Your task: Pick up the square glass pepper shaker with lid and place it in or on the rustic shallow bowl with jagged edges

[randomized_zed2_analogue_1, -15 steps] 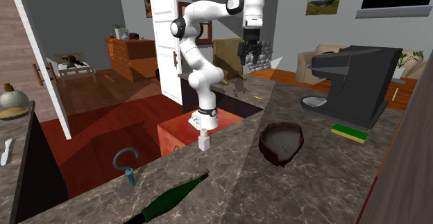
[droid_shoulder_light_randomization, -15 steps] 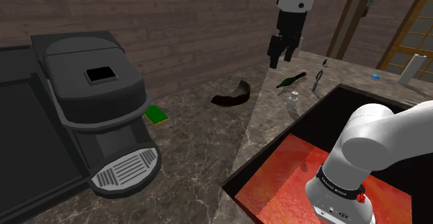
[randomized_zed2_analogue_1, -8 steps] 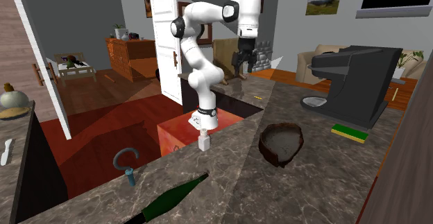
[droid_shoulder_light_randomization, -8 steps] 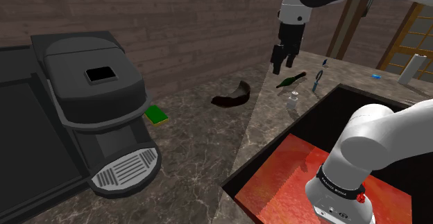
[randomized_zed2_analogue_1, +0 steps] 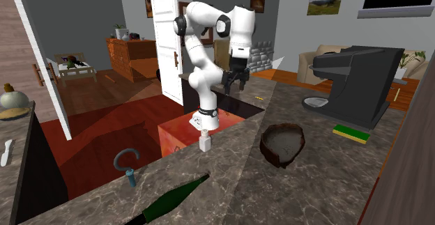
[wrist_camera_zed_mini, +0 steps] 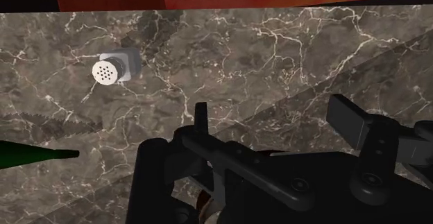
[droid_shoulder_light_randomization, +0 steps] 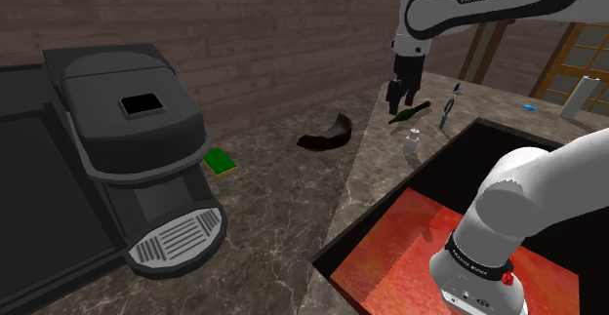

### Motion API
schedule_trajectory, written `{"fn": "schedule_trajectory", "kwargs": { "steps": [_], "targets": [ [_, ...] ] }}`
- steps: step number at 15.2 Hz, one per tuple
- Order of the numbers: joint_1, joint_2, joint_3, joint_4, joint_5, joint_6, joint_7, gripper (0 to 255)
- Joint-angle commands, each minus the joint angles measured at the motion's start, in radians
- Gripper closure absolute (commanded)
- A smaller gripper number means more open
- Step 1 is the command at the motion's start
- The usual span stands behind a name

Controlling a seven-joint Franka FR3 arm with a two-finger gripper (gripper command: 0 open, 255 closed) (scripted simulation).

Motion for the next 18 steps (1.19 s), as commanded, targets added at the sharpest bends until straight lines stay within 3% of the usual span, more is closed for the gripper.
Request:
{"fn": "schedule_trajectory", "kwargs": {
  "steps": [1, 9, 16, 18],
  "targets": [
    [-0.012, 0.04, -0.036, -0.007, -0.02, 0.036, -0.035, 0],
    [-0.052, 0.265, -0.186, 0.025, -0.071, 0.185, -0.186, 0],
    [-0.079, 0.507, -0.296, 0.108, -0.047, 0.303, -0.332, 0],
    [-0.081, 0.518, -0.299, 0.089, -0.047, 0.332, -0.334, 0]
  ]
}}
